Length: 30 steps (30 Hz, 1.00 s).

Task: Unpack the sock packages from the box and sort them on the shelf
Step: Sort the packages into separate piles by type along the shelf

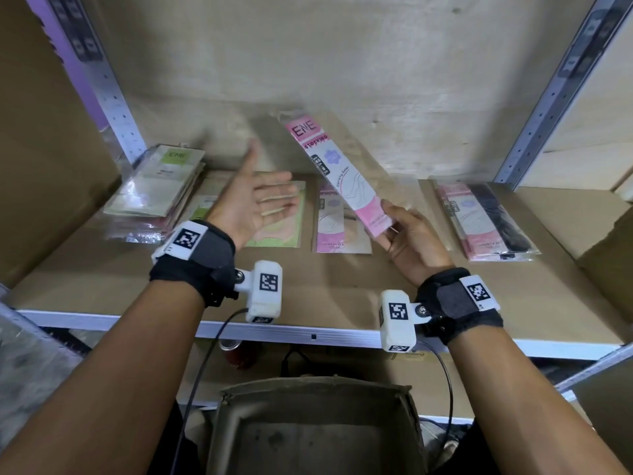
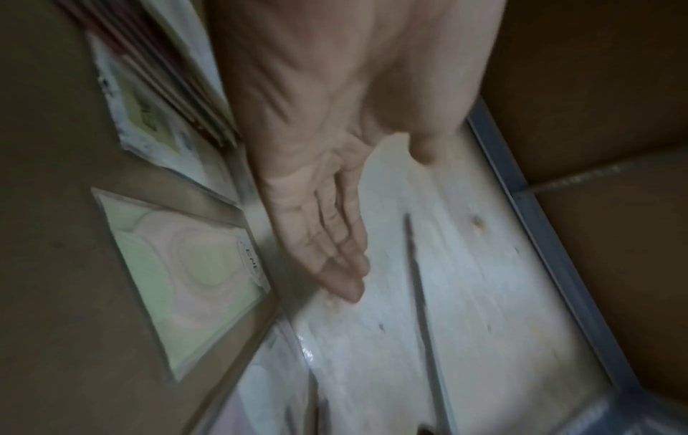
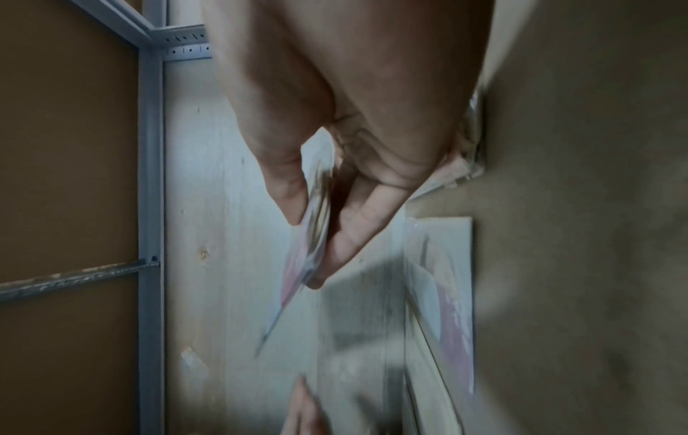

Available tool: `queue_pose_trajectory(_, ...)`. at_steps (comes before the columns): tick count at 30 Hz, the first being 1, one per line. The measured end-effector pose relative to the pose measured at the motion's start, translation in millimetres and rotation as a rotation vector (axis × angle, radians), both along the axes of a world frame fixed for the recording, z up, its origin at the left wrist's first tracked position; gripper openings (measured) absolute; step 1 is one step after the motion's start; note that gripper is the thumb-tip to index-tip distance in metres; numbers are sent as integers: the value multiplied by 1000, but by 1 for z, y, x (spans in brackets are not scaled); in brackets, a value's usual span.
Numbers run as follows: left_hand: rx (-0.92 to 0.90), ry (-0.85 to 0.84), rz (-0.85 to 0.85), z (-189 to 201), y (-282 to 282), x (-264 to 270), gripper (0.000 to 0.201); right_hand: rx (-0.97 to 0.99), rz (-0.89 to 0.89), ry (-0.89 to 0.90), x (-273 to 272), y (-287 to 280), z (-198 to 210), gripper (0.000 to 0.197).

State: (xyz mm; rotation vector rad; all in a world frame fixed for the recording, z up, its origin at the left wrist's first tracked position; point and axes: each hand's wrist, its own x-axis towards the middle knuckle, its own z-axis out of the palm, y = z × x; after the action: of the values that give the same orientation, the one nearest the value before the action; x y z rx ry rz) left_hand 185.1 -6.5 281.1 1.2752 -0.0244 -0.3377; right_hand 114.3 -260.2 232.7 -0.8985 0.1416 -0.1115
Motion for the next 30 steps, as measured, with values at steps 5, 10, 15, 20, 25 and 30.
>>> queue_pose_trajectory(5,336,-260,-112,-12,-32,-24,36,-58,148,-19,-3,20,-4,32)
queue_pose_trajectory(10,462,-482,37,-12,-39,-23,28,-371,206,-31,-7,33,-4,37)
queue_pose_trajectory(15,529,-494,-57,-11,-38,-22,30,-442,201,-84,-8,24,-4,33)
queue_pose_trajectory(20,492,-422,-233,-14,-38,-22,50,-448,126,-30,-8,19,-4,38)
queue_pose_trajectory(25,429,-365,-241,-14,-31,-16,36,-321,215,-24,-9,17,-3,25)
queue_pose_trajectory(30,281,-228,-262,-16,-22,-12,26,-190,352,-78,-11,11,2,37)
